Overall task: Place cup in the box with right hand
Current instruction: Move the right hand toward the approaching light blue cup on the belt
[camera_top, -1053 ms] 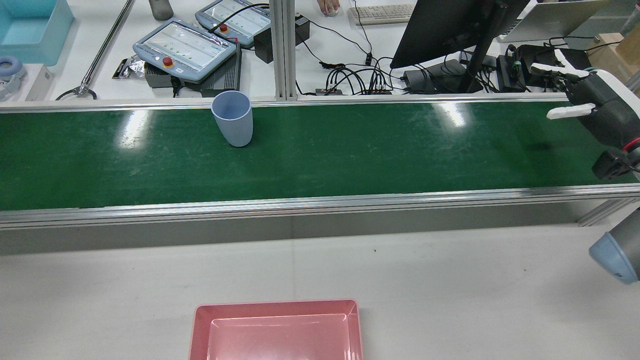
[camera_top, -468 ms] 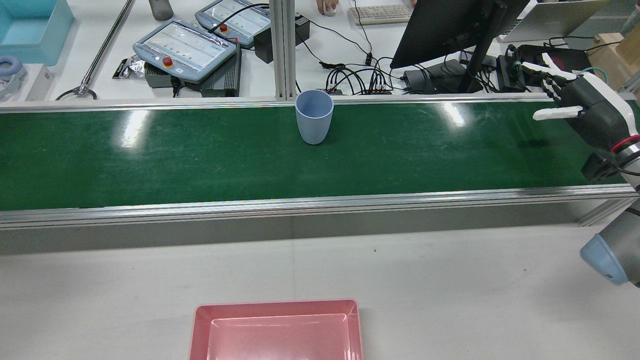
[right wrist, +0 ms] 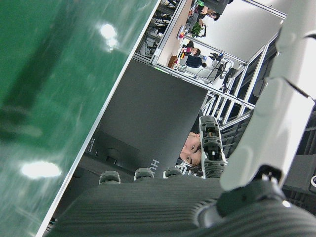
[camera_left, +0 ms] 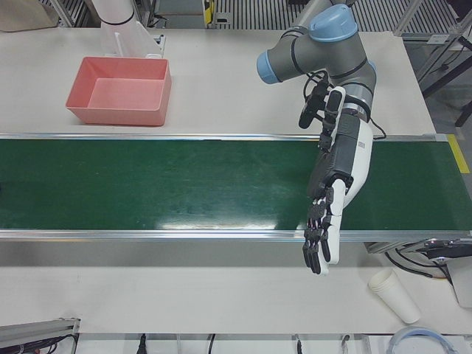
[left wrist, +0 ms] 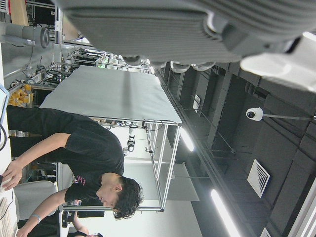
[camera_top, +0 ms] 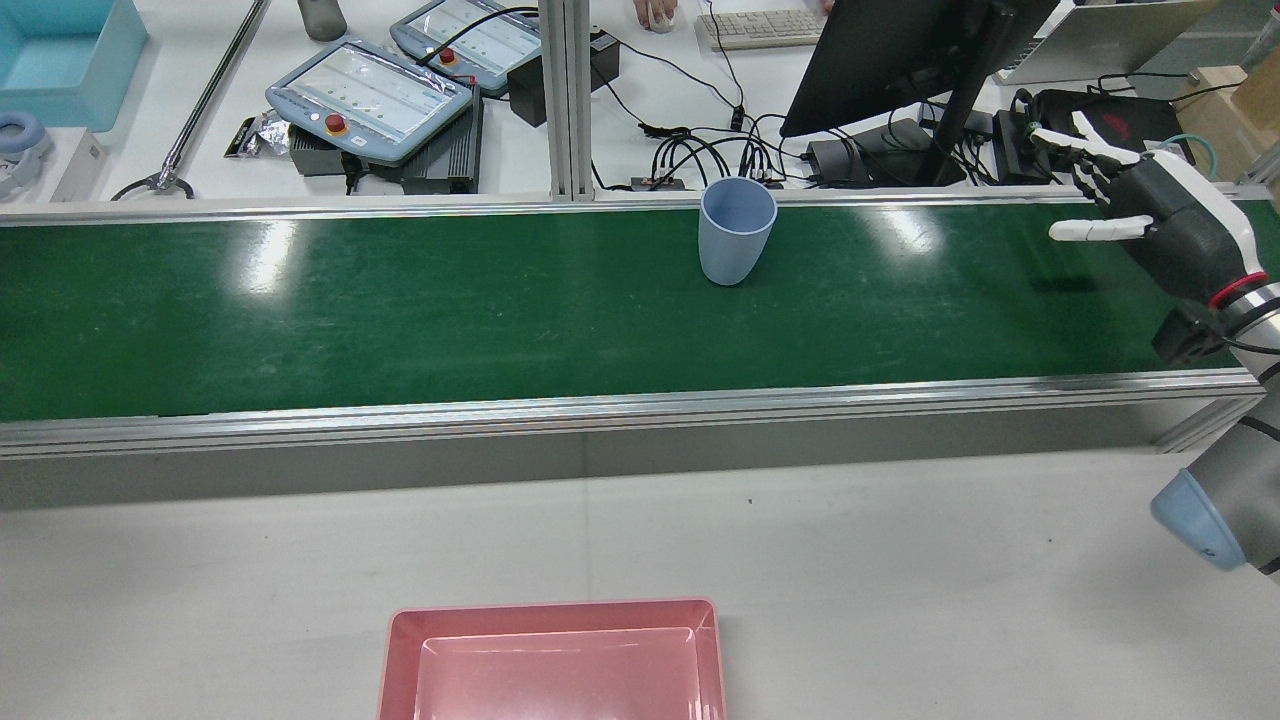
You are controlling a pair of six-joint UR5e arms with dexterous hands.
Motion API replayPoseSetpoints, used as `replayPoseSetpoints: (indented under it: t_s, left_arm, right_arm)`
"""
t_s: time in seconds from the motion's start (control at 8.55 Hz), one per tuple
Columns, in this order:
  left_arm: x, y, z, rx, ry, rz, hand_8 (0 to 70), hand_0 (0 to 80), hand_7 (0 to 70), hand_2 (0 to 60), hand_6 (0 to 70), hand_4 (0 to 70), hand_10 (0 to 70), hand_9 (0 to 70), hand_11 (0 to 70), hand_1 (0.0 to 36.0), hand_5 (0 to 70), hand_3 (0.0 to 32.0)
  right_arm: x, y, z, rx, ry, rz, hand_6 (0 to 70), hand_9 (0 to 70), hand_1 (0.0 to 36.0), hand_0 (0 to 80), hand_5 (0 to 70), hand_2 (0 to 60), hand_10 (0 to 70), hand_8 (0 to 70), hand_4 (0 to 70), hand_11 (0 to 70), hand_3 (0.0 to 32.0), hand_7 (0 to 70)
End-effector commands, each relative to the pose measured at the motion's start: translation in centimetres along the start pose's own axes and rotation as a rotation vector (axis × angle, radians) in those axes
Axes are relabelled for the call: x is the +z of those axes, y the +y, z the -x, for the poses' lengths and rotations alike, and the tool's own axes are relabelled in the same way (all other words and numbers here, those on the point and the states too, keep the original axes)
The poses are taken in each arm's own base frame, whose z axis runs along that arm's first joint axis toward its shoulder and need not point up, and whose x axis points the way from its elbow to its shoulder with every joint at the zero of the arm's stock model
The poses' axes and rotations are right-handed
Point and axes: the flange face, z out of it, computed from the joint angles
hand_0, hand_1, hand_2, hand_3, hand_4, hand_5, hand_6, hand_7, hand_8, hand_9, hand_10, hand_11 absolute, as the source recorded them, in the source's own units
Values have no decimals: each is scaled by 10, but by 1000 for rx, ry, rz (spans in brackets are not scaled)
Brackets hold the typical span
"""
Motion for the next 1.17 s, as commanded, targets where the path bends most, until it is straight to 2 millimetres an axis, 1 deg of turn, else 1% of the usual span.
replayPoseSetpoints:
  t_s: [0.0, 0.12, 0.23, 0.35, 0.47, 0.59, 0.7, 0.82, 0.94, 1.05]
  left_arm:
    - [0, 0, 1, -1, -1, 0, 0, 0, 0, 0, 0, 0, 0, 0, 0, 0, 0, 0]
    - [0, 0, 1, -1, -1, 0, 0, 0, 0, 0, 0, 0, 0, 0, 0, 0, 0, 0]
    - [0, 0, 0, 0, 0, 0, 0, 0, 0, 0, 0, 0, 0, 0, 0, 0, 0, 0]
    - [0, 0, 0, 0, 0, 0, 0, 0, 0, 0, 0, 0, 0, 0, 0, 0, 0, 0]
    - [0, 0, 0, 0, 0, 0, 0, 0, 0, 0, 0, 0, 0, 0, 0, 0, 0, 0]
    - [0, 0, 1, -1, -1, 0, 0, 0, 0, 0, 0, 0, 0, 0, 0, 0, 0, 0]
    - [0, 0, 1, 0, -1, 0, 0, 0, 0, 0, 0, 0, 0, 0, 0, 0, 0, 0]
    - [0, 0, 0, 0, 0, 0, 0, 0, 0, 0, 0, 0, 0, 0, 0, 0, 0, 0]
    - [0, 0, 1, -1, -1, 0, 0, 0, 0, 0, 0, 0, 0, 0, 0, 0, 0, 0]
    - [0, 0, 0, 0, 0, 0, 0, 0, 0, 0, 0, 0, 0, 0, 0, 0, 0, 0]
  right_arm:
    - [0, 3, -6, 3, 11, 5, 0, 0, 91, 494, 35, 0, 0, 0, 85, 0, 72, 0]
    - [0, 3, -6, 3, 13, 5, 0, 0, 127, 478, 34, 103, 0, 0, 58, 0, 46, 0]
    - [0, 4, -8, 4, 15, 8, 0, 0, 101, 490, 34, 25, 0, 0, 85, 0, 46, 0]
    - [0, 5, -8, 5, 16, 9, 0, 0, 92, 493, 34, 0, 0, 0, 92, 0, 54, 0]
    - [0, 5, -10, 4, 19, 10, 0, 0, 91, 492, 34, 0, 0, 0, 92, 0, 50, 0]
    - [0, 6, -13, 3, 25, 11, 0, 0, 110, 485, 34, 53, 0, 0, 73, 0, 48, 0]
    - [0, 8, -18, 3, 35, 15, 0, 0, 92, 492, 34, 0, 0, 0, 92, 0, 52, 0]
    - [0, 11, -22, 4, 41, 19, 0, 0, 128, 477, 33, 108, 0, 0, 57, 0, 40, 0]
    - [0, 11, -24, 3, 44, 21, 0, 0, 101, 487, 33, 26, 0, 0, 90, 0, 36, 0]
    - [0, 9, -27, 3, 49, 16, 0, 0, 92, 491, 33, 0, 0, 0, 105, 0, 28, 0]
